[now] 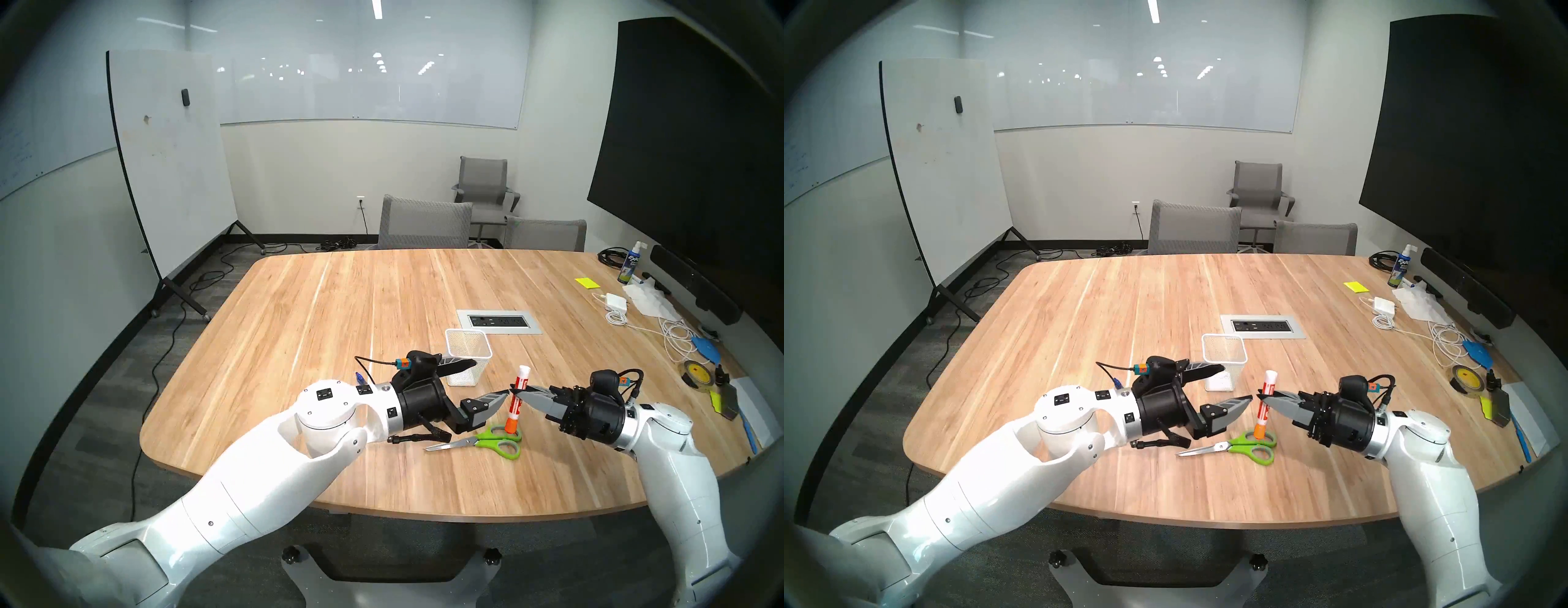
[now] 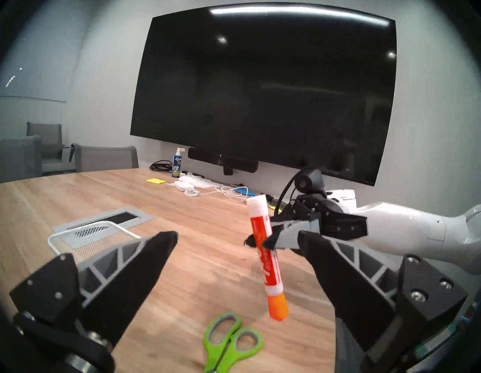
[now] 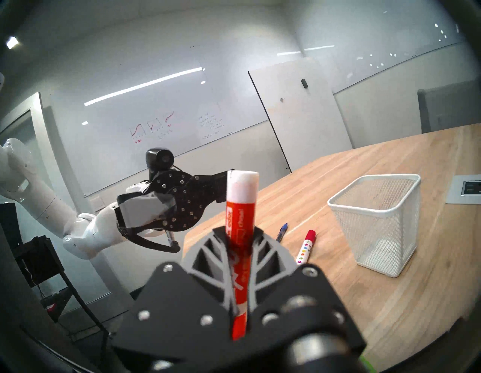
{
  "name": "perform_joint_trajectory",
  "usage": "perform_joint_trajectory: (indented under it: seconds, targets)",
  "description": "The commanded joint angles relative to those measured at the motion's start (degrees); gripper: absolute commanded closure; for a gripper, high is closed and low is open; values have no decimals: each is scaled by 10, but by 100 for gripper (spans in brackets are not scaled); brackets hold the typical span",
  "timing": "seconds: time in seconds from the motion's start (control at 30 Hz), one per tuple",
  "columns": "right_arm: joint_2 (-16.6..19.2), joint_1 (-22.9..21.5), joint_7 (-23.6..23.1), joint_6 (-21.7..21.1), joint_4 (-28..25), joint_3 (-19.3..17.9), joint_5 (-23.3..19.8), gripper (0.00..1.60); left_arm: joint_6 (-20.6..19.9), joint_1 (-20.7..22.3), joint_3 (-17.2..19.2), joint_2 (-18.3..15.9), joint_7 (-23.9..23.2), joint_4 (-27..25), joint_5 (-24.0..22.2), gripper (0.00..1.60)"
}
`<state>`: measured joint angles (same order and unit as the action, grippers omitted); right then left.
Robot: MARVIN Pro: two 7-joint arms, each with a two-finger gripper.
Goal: Place the pen, the marker, and the scissors into the pen holder
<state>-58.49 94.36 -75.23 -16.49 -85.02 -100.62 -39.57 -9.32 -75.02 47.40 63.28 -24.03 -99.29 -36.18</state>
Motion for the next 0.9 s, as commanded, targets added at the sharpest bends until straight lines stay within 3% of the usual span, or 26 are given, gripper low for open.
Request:
perform_joint_trajectory:
  seconds: [0.0, 0.33, 0.87]
  targets:
    - [-18, 2, 41, 8, -34, -6, 9, 160, -23, -13, -3, -30, 46, -24, 39, 0]
    - [-44, -15, 108, 27, -64, 15, 50, 160, -23, -33, 4, -47, 72, -28, 58, 0]
    - [-87, -107, 205, 15, -57, 69, 102, 160, -5, -49, 6, -53, 74, -35, 57, 0]
